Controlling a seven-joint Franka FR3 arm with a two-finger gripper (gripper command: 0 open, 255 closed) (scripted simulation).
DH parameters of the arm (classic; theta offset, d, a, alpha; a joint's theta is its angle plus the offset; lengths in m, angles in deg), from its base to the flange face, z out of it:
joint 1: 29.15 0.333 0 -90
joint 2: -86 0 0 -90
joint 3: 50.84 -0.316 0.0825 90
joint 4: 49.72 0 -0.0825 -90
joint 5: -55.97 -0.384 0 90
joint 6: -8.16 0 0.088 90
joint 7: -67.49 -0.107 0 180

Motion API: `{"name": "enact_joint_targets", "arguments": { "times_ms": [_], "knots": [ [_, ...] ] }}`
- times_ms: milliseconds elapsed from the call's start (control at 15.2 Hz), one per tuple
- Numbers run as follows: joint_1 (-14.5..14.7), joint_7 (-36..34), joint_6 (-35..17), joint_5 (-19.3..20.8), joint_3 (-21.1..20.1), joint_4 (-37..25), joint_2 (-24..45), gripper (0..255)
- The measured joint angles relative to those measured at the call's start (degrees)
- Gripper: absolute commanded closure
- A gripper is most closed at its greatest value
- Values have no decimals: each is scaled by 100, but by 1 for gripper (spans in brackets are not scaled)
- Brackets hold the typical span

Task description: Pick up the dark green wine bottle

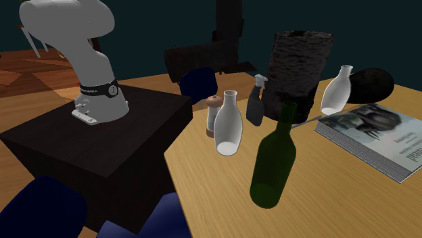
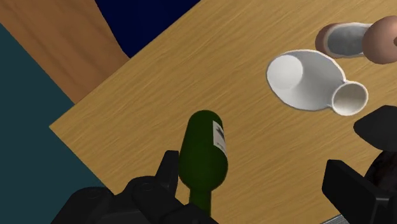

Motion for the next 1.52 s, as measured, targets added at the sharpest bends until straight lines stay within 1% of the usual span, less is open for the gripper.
{"name": "enact_joint_targets", "arguments": {
  "times_ms": [330, 660, 792, 1254, 1320, 1518],
  "knots": [
    [8, 415, -514, -194, 66, -638, 1070, 0],
    [-47, 811, -816, -425, 41, -1537, 2194, 0],
    [-80, 909, -891, -472, 31, -1695, 2410, 0],
    [-98, 967, -1336, -545, -1, -1586, 2743, 0],
    [-100, 970, -1360, -550, -3, -1584, 2764, 255],
    [-103, 976, -1383, -556, -5, -1588, 2782, 255]
  ]
}}
